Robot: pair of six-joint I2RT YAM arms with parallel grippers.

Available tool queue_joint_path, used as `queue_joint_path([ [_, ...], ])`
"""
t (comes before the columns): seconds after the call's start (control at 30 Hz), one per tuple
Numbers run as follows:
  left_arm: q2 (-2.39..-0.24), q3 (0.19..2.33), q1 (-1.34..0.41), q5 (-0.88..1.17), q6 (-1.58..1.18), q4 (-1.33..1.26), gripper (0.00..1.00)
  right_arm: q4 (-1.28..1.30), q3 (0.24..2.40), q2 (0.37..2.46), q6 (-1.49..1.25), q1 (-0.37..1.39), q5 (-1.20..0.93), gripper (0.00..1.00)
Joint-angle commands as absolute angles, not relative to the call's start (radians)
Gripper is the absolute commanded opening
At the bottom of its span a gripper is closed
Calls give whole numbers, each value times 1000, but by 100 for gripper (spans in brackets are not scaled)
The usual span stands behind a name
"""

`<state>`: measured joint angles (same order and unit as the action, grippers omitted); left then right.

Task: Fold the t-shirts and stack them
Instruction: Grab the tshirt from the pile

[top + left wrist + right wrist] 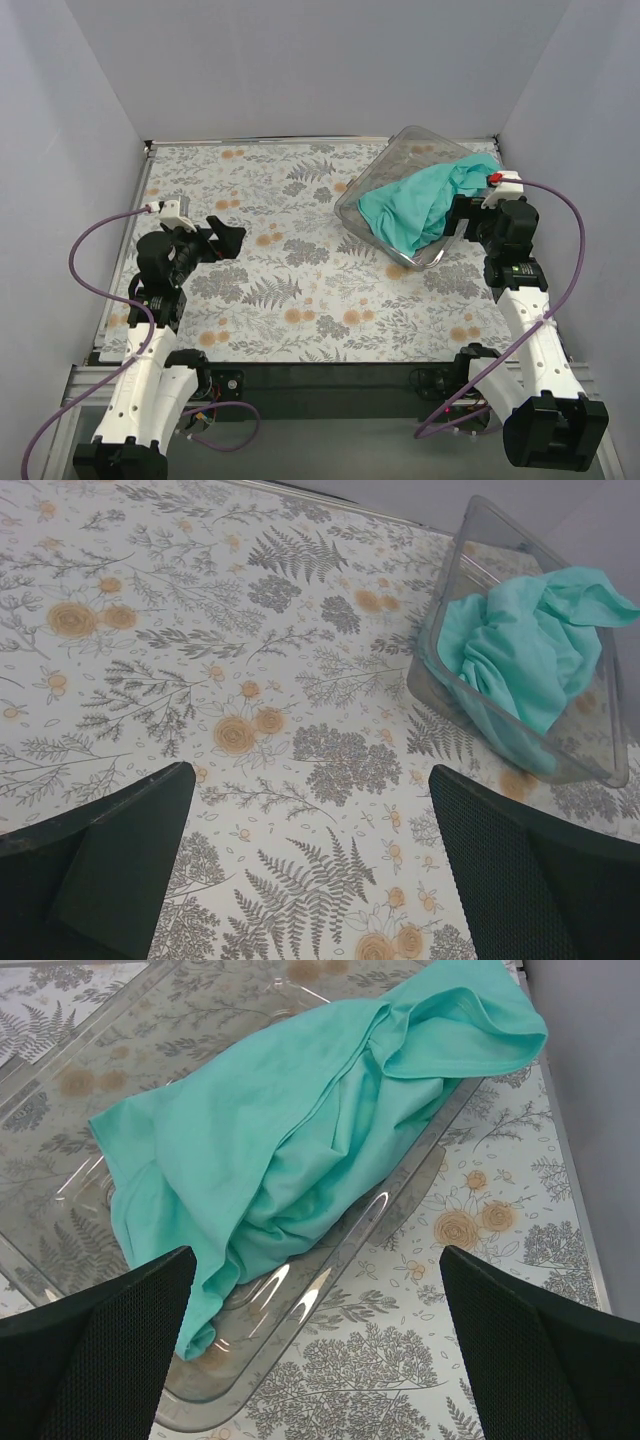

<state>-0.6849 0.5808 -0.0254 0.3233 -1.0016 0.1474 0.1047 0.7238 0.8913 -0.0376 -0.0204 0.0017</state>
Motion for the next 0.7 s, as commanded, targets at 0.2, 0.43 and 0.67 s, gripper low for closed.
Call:
queue_joint_path([
  [0.2,-849,727,-31,615,-1132,127,98,107,718,882,382,-21,-462,98],
  [0.43,-1208,1053,-336,422,-1135,182,97,152,706,1020,289,-274,-786,98],
  [0.67,-1652,1429,-610,292,-1115,239,90,169,673,1019,295,-345,-848,98],
])
